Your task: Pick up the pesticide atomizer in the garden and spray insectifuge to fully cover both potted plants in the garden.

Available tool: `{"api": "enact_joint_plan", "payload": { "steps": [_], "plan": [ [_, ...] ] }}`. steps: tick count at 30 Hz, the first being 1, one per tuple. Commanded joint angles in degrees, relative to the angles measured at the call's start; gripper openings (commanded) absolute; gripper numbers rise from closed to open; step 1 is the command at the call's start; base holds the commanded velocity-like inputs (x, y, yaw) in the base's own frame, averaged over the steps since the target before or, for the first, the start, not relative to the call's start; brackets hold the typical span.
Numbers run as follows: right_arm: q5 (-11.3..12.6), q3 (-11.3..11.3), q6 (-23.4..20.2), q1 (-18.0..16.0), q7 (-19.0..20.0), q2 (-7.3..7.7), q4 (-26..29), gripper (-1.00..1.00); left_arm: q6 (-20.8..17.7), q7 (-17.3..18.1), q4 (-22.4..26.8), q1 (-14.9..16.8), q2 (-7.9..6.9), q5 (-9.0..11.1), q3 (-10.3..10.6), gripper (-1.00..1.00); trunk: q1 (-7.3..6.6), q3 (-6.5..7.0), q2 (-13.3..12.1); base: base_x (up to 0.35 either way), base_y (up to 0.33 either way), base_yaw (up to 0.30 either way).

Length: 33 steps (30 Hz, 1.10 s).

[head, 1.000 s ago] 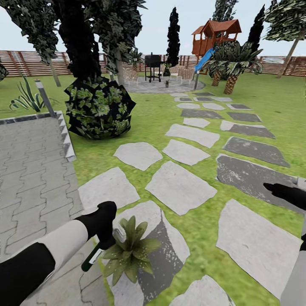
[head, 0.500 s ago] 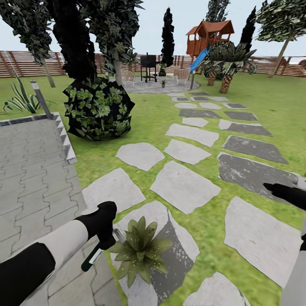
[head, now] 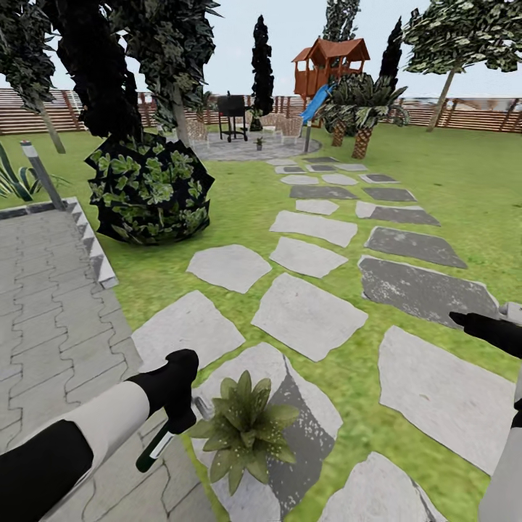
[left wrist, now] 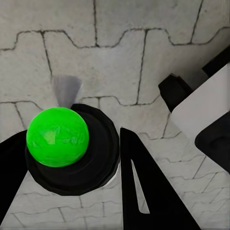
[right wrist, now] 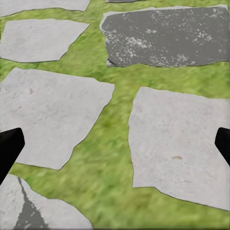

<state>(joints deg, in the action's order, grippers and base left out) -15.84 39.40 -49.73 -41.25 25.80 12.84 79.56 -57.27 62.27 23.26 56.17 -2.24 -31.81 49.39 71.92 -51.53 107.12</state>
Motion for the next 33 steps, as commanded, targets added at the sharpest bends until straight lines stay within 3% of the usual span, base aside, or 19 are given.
{"api": "enact_joint_plan", "payload": {
  "steps": [1, 9, 23, 33],
  "plan": [
    [-0.6, 0.1, -0.2, -0.1, 0.6, -0.01, 0.1, 1.0, -0.3, 0.6, 0.1, 0.0, -0.05, -0.5, 0.1, -1.0, -0.01, -0.05, 0.0, -0.073, 0.137, -0.005],
    [-0.6, 0.0, -0.2, -0.1, 0.6, -0.01, 0.1, 1.0, -0.3, 0.6, 0.1, -0.1, -0.14, -0.5, 0.1, -1.0, -0.01, -0.05, 0.0, -0.077, 0.123, -0.036],
    [-0.6, 0.0, -0.2, -0.1, 0.6, -0.03, 0.0, 1.0, -0.3, 0.6, 0.1, -0.1, -0.14, -0.5, -0.1, -1.0, -0.01, -0.05, 0.0, -0.006, 0.067, -0.254],
    [-0.6, 0.0, -0.2, -0.1, 0.6, -0.05, 0.0, 1.0, -0.3, 0.6, 0.1, -0.1, -0.14, -0.5, 0.0, -1.0, -0.01, -0.05, 0.0, 0.0, 0.272, -0.032]
  ]
}}
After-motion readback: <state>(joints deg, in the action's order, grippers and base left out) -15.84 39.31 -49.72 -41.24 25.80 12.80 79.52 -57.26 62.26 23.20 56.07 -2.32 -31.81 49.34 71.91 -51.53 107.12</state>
